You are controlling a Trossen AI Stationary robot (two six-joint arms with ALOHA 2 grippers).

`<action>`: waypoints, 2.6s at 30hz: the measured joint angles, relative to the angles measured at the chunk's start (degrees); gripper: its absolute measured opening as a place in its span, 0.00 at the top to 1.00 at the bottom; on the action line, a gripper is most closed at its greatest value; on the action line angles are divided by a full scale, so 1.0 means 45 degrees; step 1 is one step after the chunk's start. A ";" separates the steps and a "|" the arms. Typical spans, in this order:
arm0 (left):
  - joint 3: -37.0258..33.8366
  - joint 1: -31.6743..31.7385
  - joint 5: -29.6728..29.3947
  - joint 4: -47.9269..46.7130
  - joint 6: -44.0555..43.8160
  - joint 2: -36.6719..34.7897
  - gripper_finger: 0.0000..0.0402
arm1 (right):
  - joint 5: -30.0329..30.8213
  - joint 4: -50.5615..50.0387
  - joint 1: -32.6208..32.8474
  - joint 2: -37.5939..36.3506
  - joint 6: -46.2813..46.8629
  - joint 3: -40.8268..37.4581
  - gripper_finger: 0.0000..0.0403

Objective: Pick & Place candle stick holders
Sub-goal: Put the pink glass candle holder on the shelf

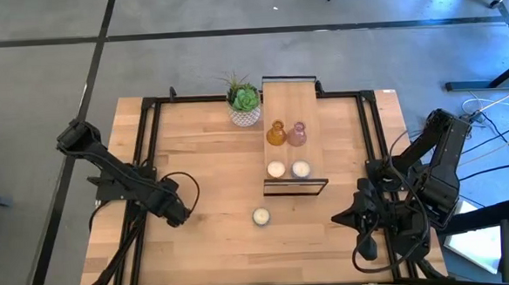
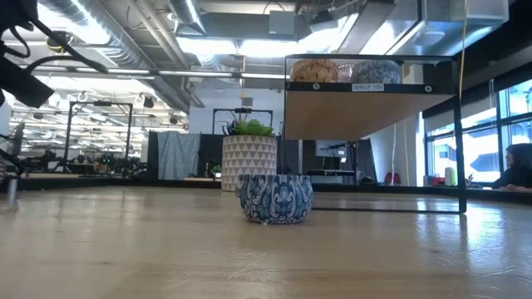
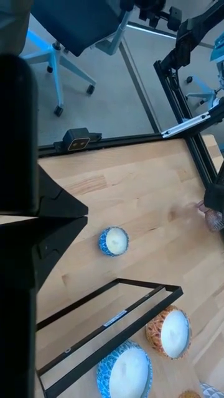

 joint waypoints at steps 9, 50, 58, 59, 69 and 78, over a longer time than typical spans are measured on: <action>-0.0281 0.0000 -0.0194 0.0577 -0.0204 0.0000 0.99 | -0.0007 -0.0010 0.0000 0.0000 0.0000 0.0000 1.00; -0.0286 0.0004 -0.0665 0.1454 -0.0213 0.0002 1.00 | -0.0024 0.0009 0.0000 0.0000 0.0214 0.0000 1.00; -0.0286 0.0005 -0.1365 0.2179 -0.0233 0.0004 1.00 | -0.0020 0.0018 0.0000 0.0000 0.0248 0.0000 1.00; -0.0286 0.0005 -0.1398 0.2170 -0.0238 0.0000 0.99 | -0.0020 0.0016 0.0000 0.0000 0.0248 0.0000 1.00; -0.0286 0.0005 -0.1396 0.2199 -0.0278 0.0000 0.99 | -0.0036 0.0015 0.0000 0.0000 0.0236 0.0000 1.00; -0.0286 0.0005 -0.1070 0.2422 -0.0797 0.0000 1.00 | -0.0083 0.0024 0.0000 0.0000 0.0005 0.0004 1.00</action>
